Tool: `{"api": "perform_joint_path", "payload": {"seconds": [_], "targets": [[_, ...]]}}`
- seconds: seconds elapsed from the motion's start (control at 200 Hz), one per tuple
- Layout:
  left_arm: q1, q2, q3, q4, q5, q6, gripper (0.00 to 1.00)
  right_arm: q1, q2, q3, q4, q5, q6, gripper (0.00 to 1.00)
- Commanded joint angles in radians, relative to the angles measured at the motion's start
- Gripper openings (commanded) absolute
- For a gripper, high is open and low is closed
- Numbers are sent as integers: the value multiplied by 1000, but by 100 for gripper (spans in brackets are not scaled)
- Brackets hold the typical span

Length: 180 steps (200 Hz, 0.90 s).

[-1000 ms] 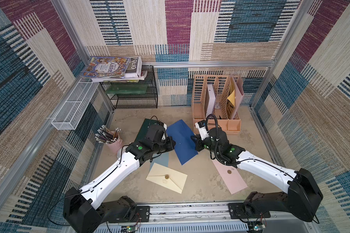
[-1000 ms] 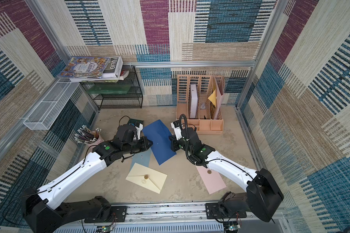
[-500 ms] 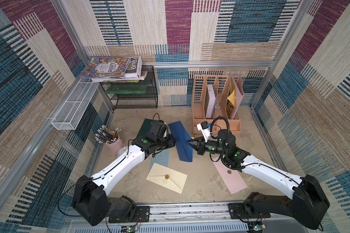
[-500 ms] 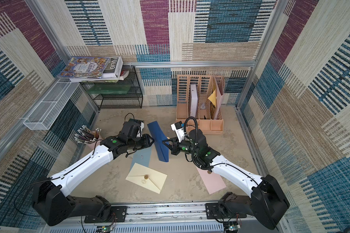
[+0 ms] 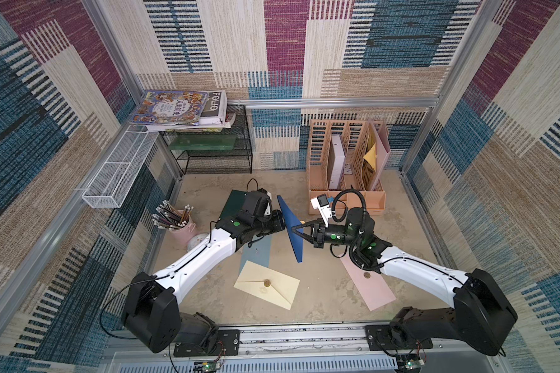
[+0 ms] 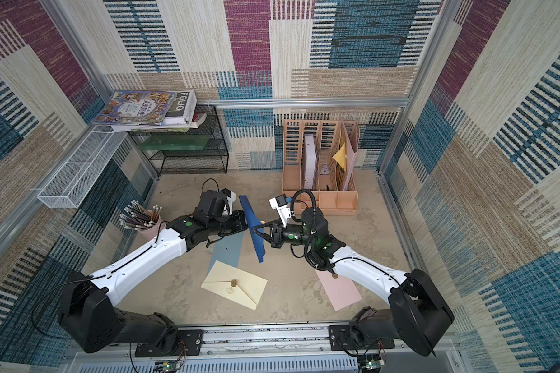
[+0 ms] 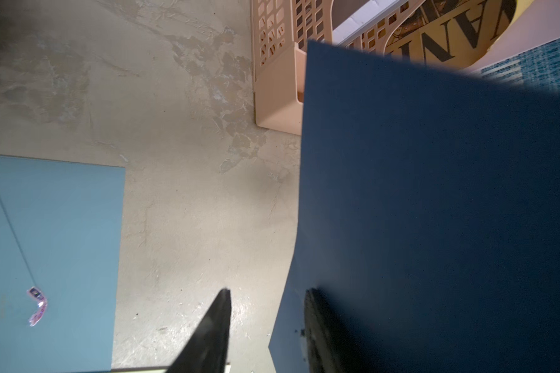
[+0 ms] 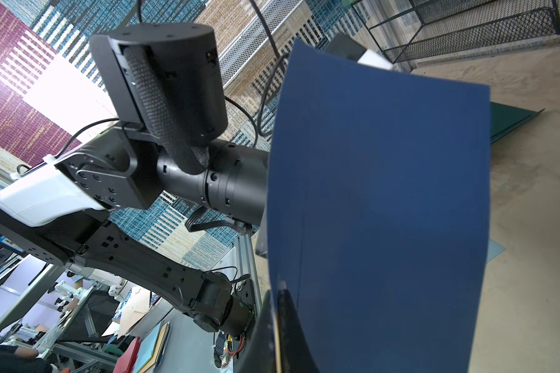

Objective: Open the envelope
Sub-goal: Place the envelope at the center of the board.

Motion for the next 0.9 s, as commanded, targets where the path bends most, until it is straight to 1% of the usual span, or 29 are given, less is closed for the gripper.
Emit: {"api": "perform_joint_path", "payload": {"seconds": [0.0,0.115,0.2,0.24,0.335,0.406,0.481,0.576,0.651,0.696,0.816,0.896], "targets": [[-1,-12,-12,89,52,12,40,-4,13,1,52,-17,21,0],[2,-25,-36,160,89,26,41,-11,37,5,63,-26,33,0],[12,-30,-33,133,77,39,41,-20,50,18,58,-29,35,0],[19,-38,-27,81,34,48,41,-28,55,28,43,-24,32,0],[39,-95,-41,-41,-121,64,41,-56,69,63,6,-11,22,0],[57,-168,-83,-67,-203,66,41,-76,93,107,-36,1,1,0],[72,-248,-119,-82,-263,76,41,-98,144,173,-78,13,-27,0],[75,-344,-154,-100,-340,96,41,-129,260,275,-106,15,-46,0],[77,-406,-177,-107,-379,113,41,-158,372,366,-111,20,-51,0],[78,-436,-188,-118,-397,120,47,-175,444,430,-127,30,-51,0],[81,-481,-201,-152,-422,136,53,-205,653,631,-141,25,-24,0],[85,-494,-212,-162,-425,143,57,-210,792,800,-197,35,-11,0]]}}
